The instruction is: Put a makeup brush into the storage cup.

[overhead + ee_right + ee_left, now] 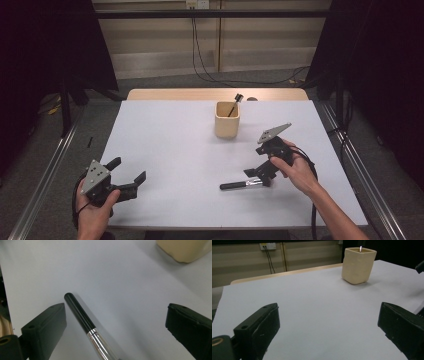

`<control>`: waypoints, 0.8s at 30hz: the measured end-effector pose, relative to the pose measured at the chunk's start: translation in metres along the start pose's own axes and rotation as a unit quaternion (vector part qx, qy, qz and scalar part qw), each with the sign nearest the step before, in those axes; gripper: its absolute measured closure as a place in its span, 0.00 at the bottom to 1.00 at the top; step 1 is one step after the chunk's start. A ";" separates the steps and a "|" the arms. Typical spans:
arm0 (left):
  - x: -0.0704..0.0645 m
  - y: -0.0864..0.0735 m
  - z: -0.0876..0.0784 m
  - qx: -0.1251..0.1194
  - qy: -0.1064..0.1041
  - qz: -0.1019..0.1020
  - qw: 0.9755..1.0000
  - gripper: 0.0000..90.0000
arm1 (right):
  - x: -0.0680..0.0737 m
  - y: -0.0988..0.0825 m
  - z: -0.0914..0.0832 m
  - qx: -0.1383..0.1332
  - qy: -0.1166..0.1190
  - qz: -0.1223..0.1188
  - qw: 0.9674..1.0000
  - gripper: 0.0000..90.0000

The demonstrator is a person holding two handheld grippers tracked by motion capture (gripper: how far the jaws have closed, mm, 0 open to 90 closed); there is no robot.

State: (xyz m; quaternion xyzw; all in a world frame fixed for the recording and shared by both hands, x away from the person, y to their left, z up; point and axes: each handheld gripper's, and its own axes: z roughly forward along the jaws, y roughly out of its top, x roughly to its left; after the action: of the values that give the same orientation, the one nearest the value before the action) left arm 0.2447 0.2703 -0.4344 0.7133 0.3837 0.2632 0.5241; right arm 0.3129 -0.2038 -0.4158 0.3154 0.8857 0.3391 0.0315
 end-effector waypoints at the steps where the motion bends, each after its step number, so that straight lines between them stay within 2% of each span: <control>1: 0.000 0.000 0.000 0.000 0.001 0.000 1.000 0.04 | 0.000 0.001 0.001 0.010 0.002 -0.006 1.000 0.05; 7: -0.001 0.000 0.000 0.002 -0.004 0.004 1.000 0.04 | 0.002 0.005 0.010 0.072 0.023 -0.028 0.997 0.05; 11: -0.001 0.001 0.000 0.003 -0.005 0.008 1.000 0.04 | 0.004 0.007 0.014 0.106 0.040 -0.047 0.992 0.05; 14: -0.001 0.001 0.000 0.003 -0.006 0.009 1.000 0.04 | 0.005 0.008 0.016 0.129 0.039 -0.061 0.989 0.05; 24: -0.003 0.001 -0.001 0.000 -0.005 0.011 1.000 0.04 | 0.004 0.007 0.026 0.180 0.061 -0.087 0.978 0.05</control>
State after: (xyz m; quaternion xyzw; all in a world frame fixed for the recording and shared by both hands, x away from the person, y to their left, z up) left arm 0.2427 0.2683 -0.4334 0.7192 0.3731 0.2650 0.5229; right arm 0.3211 -0.1824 -0.4307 0.2168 0.9565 0.1884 -0.0505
